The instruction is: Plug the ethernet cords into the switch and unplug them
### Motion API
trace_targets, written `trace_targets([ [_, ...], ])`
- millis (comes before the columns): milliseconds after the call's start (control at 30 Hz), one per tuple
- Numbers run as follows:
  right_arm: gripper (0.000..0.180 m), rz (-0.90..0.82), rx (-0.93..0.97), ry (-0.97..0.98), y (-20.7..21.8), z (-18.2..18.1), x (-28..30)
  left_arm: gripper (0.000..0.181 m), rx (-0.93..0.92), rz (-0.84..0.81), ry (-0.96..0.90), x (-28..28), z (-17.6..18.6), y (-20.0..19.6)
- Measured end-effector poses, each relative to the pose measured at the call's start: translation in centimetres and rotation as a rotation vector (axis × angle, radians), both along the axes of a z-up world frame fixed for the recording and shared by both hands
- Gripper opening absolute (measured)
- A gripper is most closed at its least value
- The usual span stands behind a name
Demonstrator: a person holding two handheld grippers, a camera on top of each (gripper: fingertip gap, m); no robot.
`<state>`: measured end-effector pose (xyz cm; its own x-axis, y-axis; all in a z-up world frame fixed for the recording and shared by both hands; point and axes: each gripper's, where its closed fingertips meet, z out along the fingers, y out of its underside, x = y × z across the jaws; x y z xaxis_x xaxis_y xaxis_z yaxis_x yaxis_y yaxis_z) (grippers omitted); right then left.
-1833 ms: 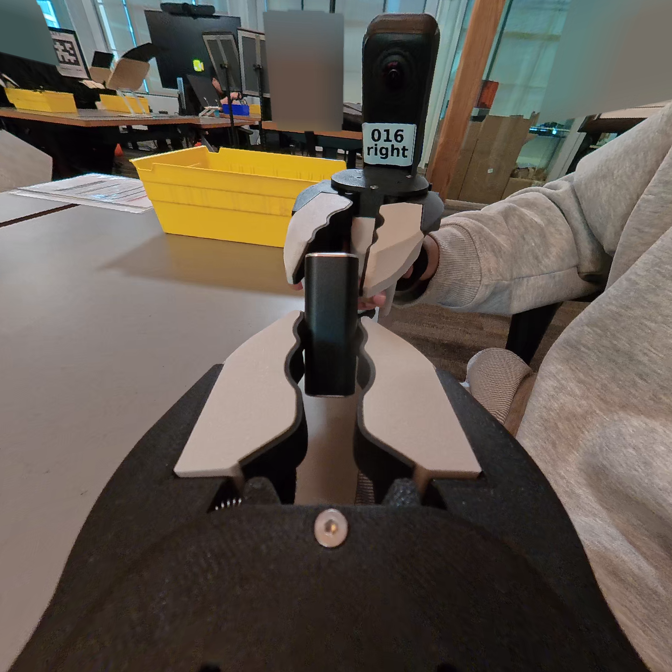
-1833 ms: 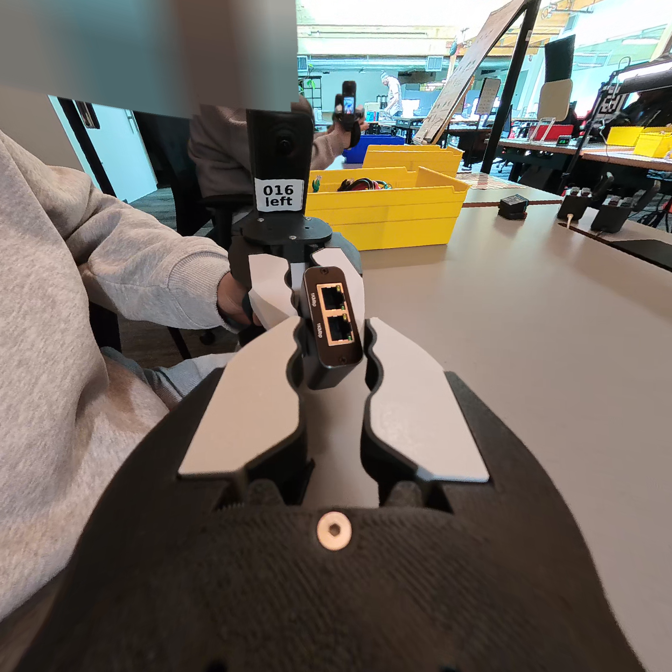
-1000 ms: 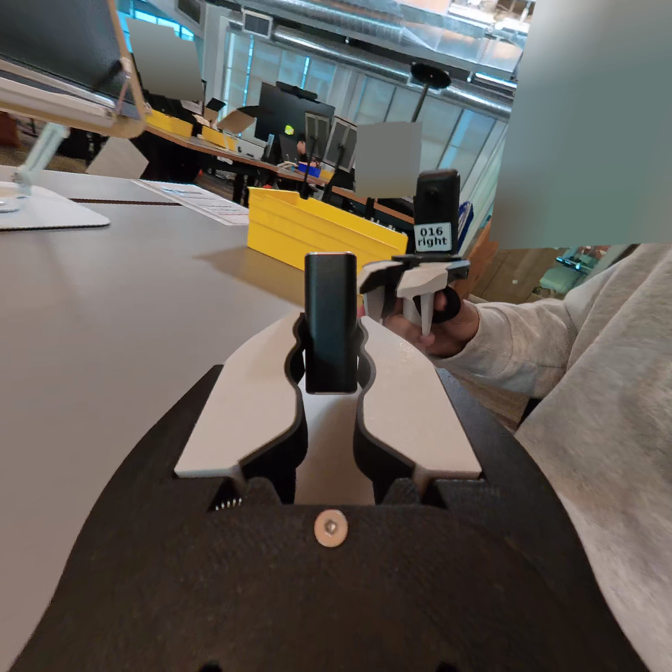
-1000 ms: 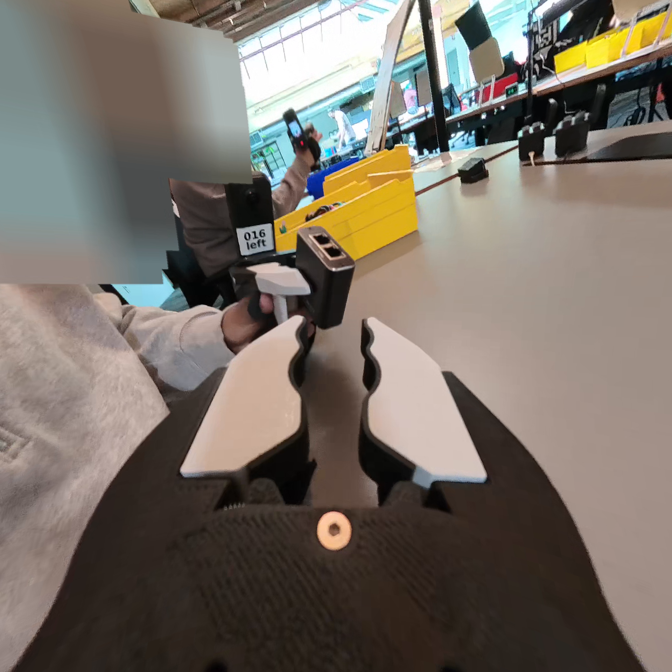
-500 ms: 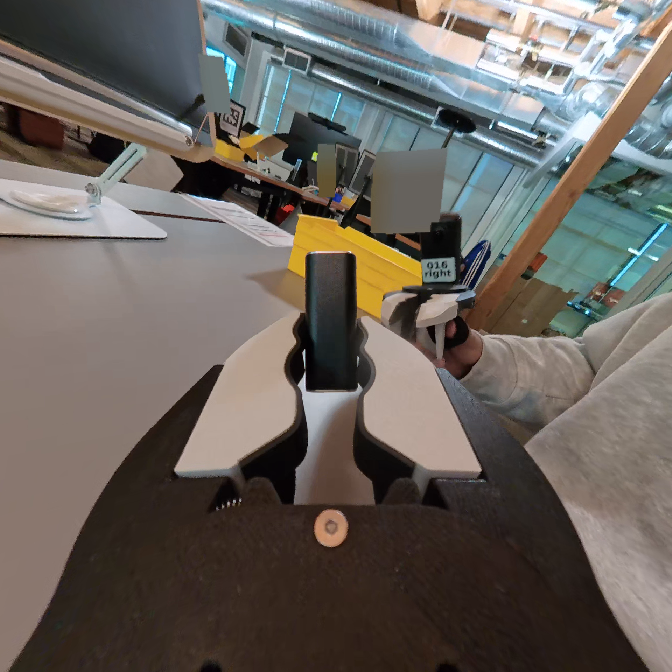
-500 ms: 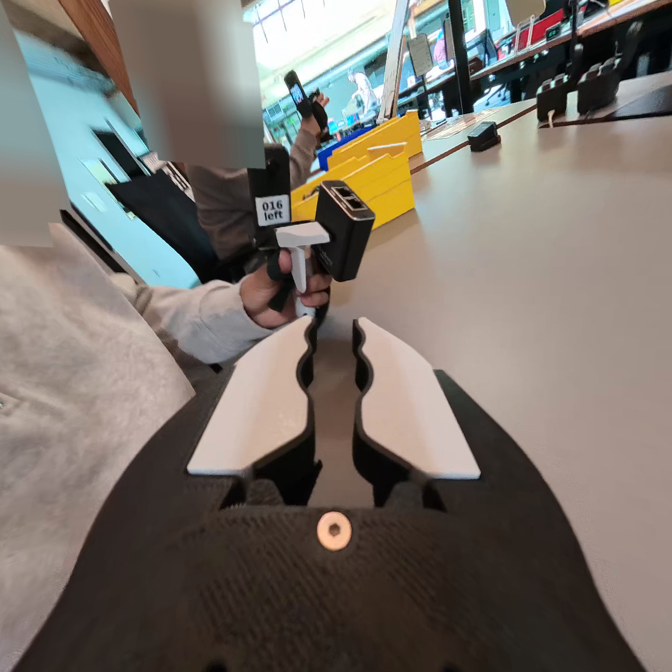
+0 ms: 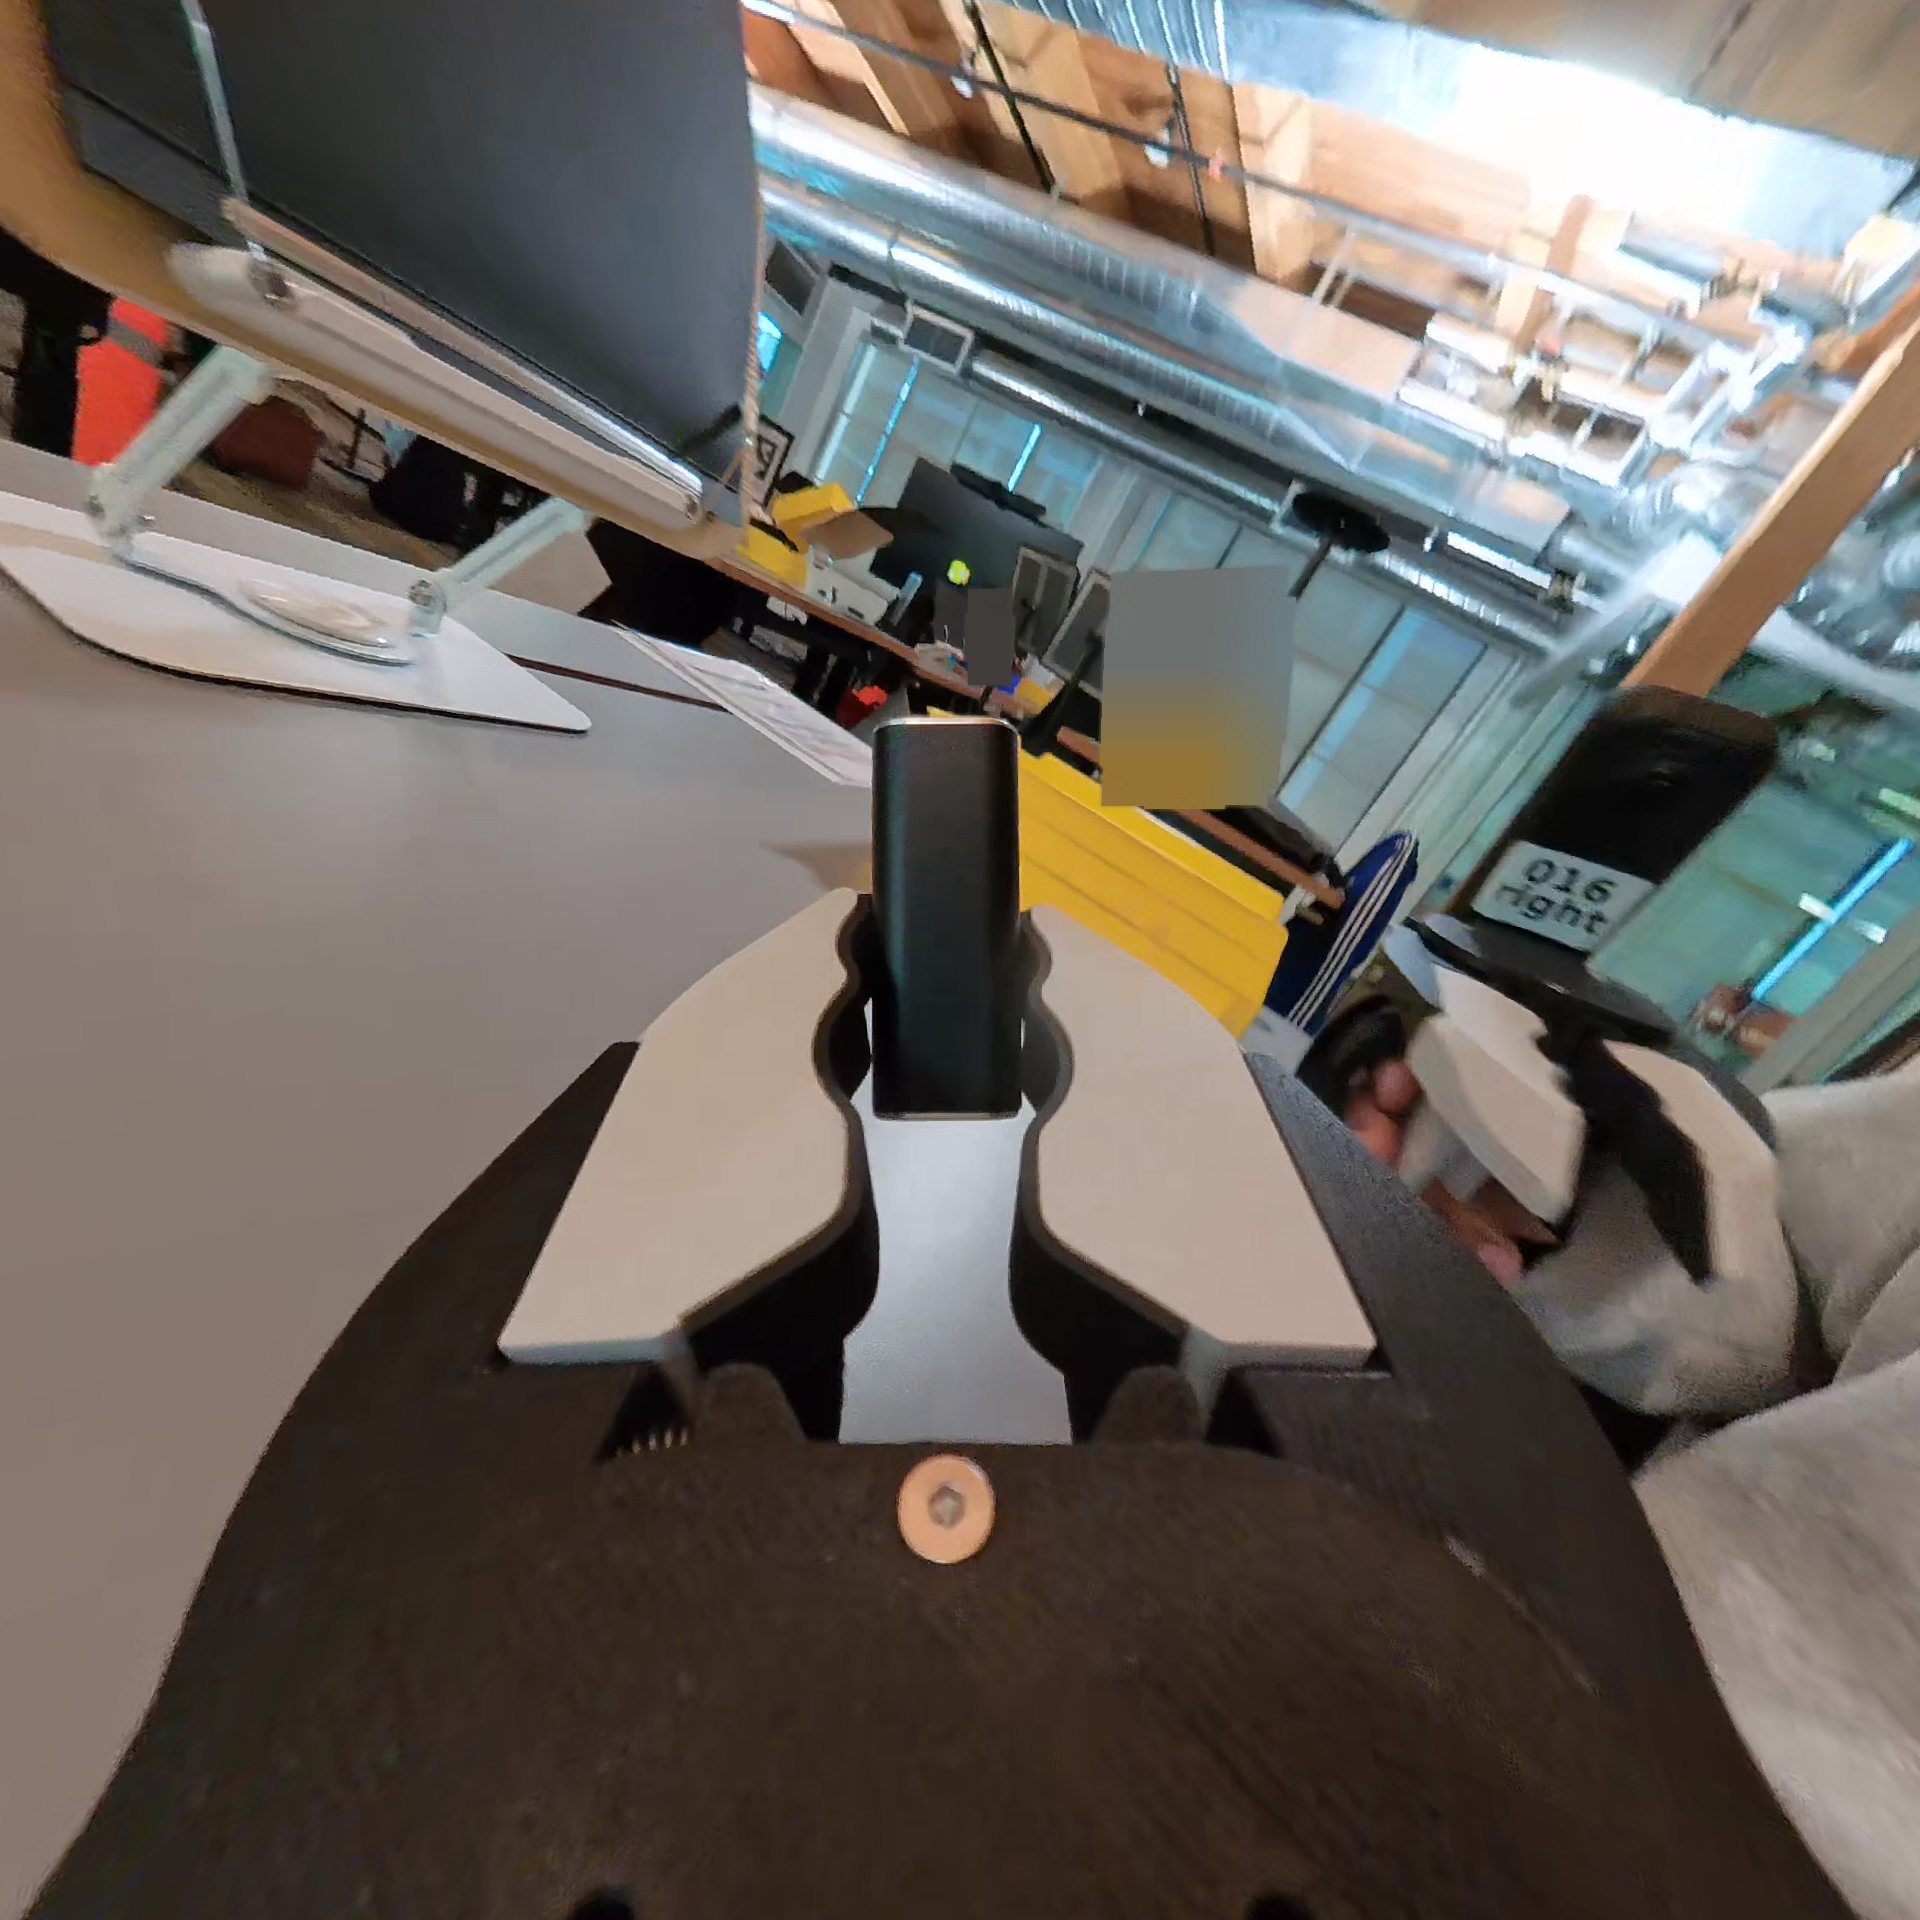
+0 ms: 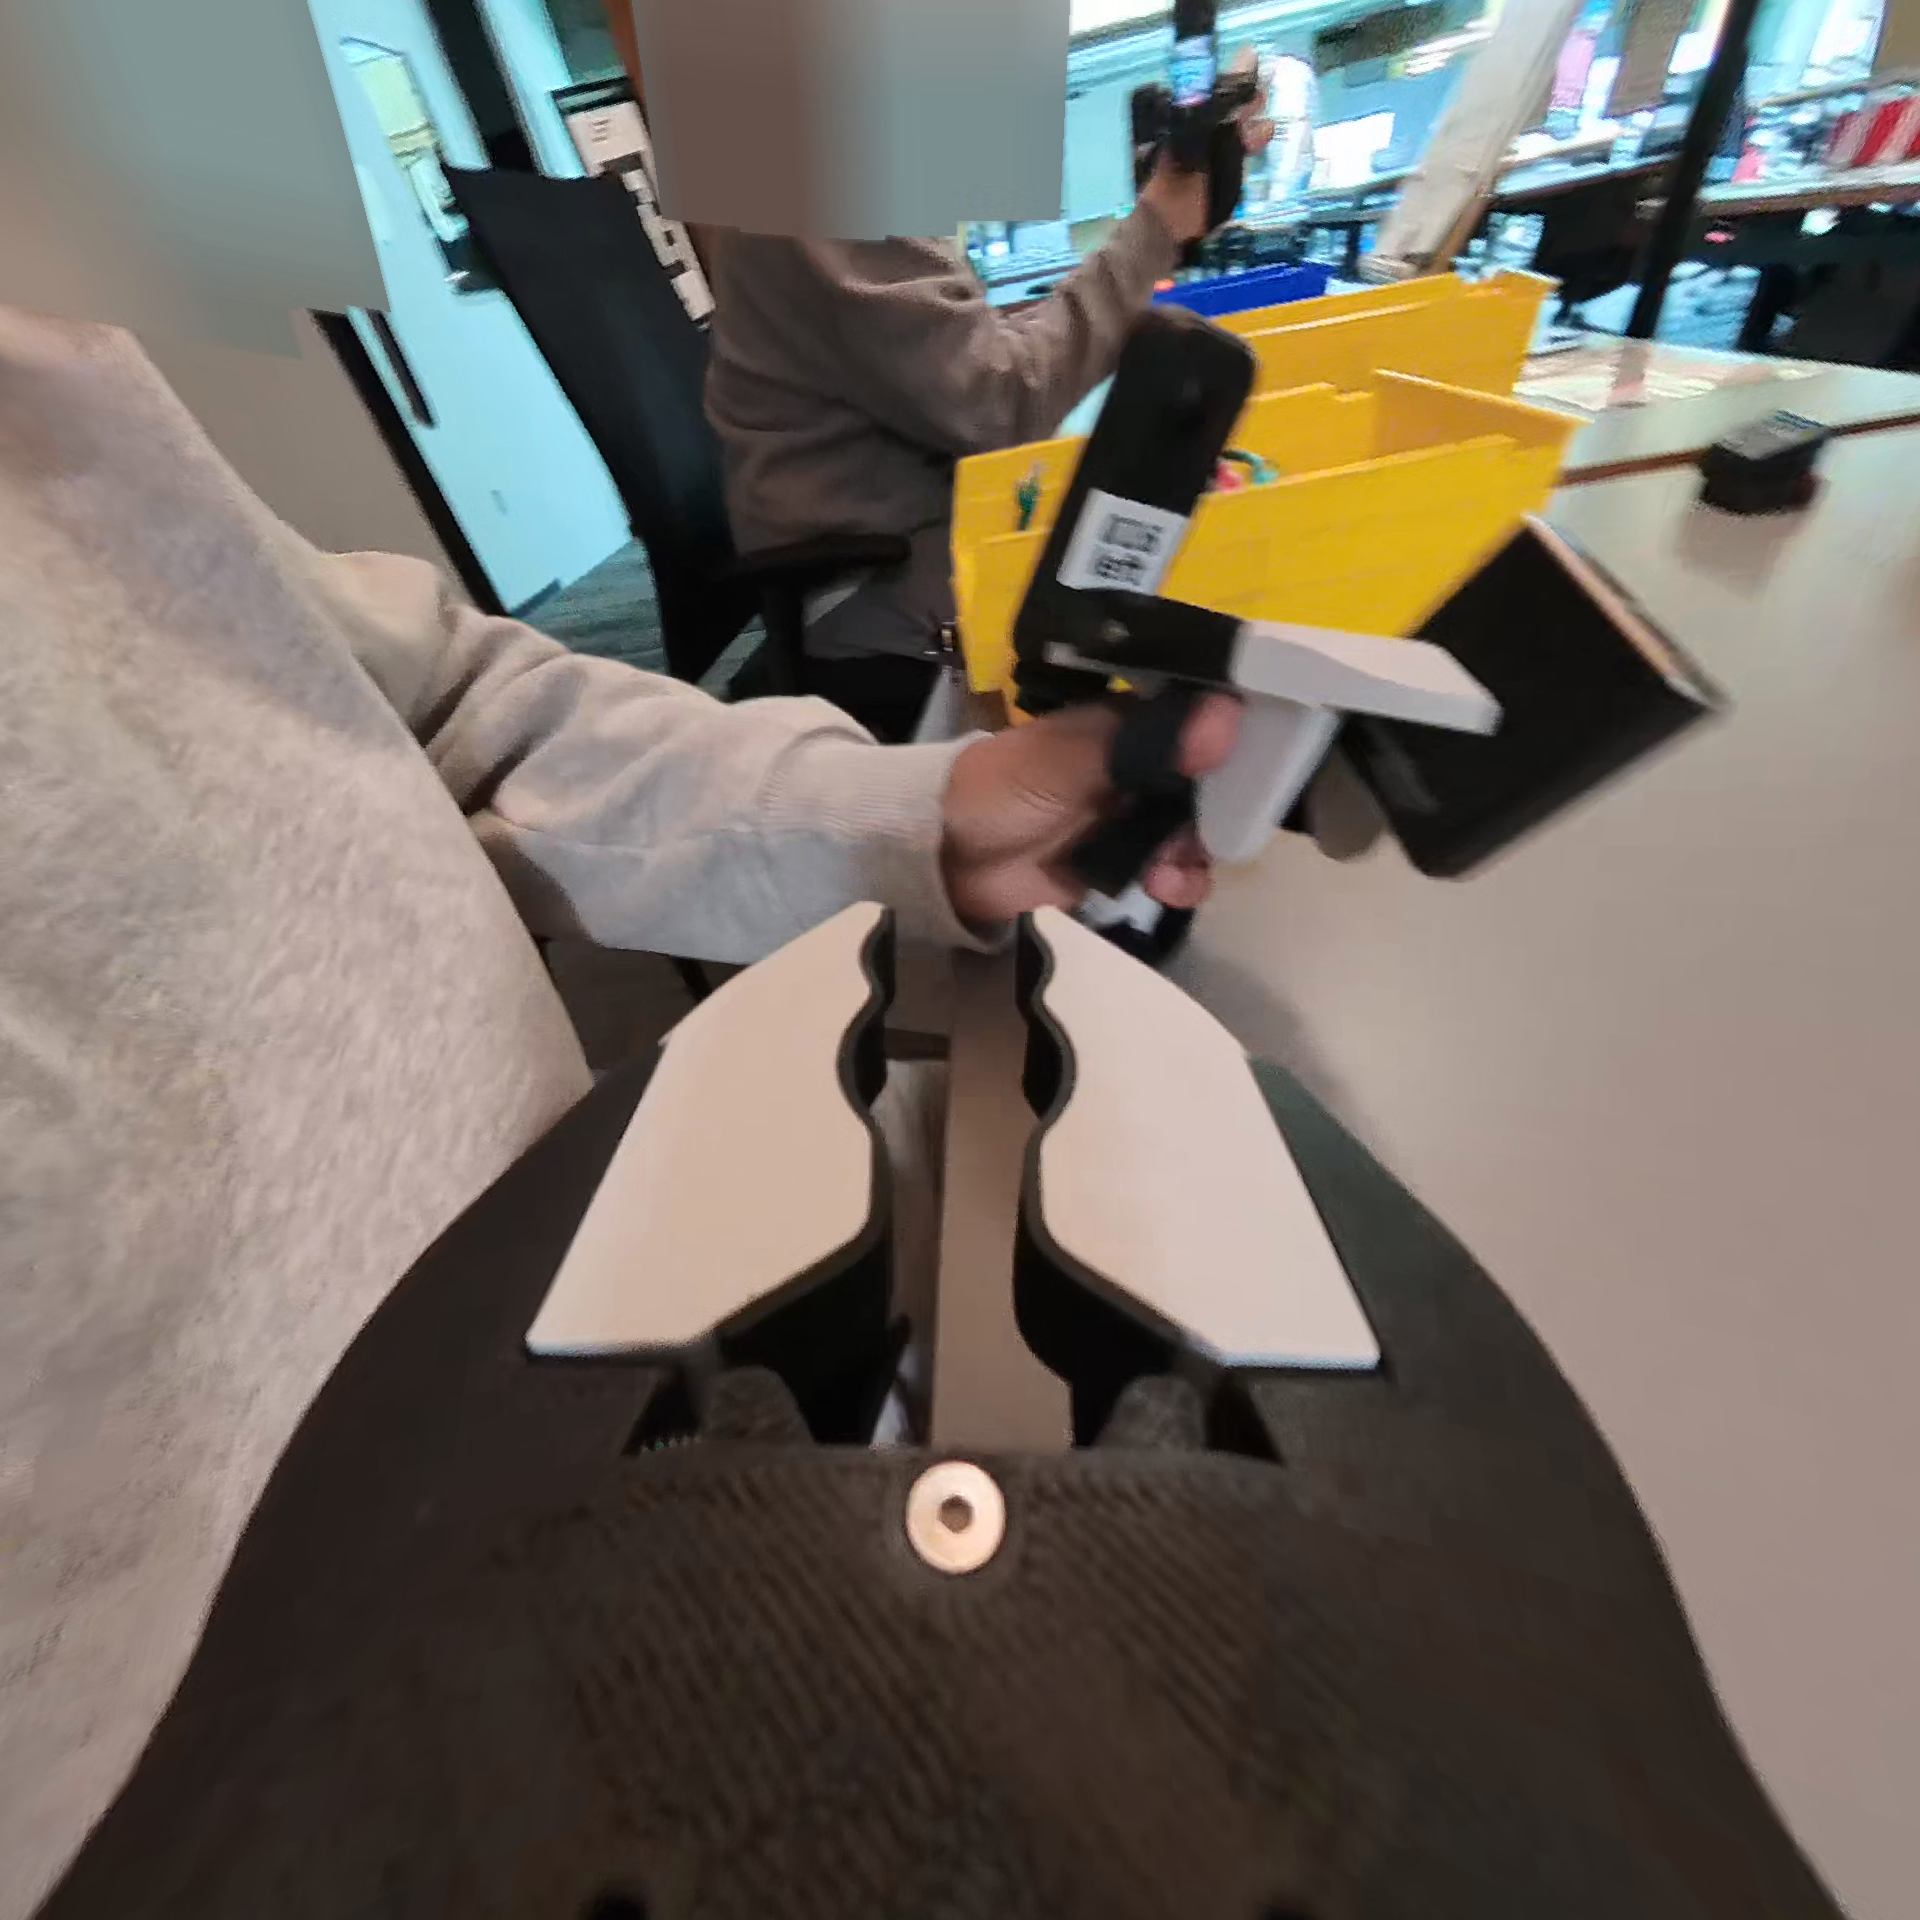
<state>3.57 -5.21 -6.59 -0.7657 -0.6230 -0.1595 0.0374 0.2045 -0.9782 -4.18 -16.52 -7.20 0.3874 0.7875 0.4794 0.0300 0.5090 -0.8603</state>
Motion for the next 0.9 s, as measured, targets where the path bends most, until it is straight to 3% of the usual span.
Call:
trace_targets([
  [167,0.02,0.072,-0.061,0.026,-2.2,3.4,4.1,0.025,0.126,0.028,0.01,0.4,-0.1,-1.6],
  [300,0.023,0.089,-0.098,0.023,-5.1,6.4,6.4,0.025,0.117,0.015,0.003,0.2,-0.1,-1.3],
  [467,0.03,0.19,-0.033,0.065,-9.8,7.5,10.4,0.024,0.114,-0.01,-0.007,0.1,-0.2,-1.0],
  [767,0.031,0.199,-0.056,0.325,-22.2,9.6,13.3,0.024,0.185,-0.046,-0.015,-0.4,-0.5,-1.7],
  [900,0.035,0.188,0.071,0.328,-27.5,9.2,14.2,0.024,0.233,-0.053,-0.006,-0.6,-0.5,-2.3],
])
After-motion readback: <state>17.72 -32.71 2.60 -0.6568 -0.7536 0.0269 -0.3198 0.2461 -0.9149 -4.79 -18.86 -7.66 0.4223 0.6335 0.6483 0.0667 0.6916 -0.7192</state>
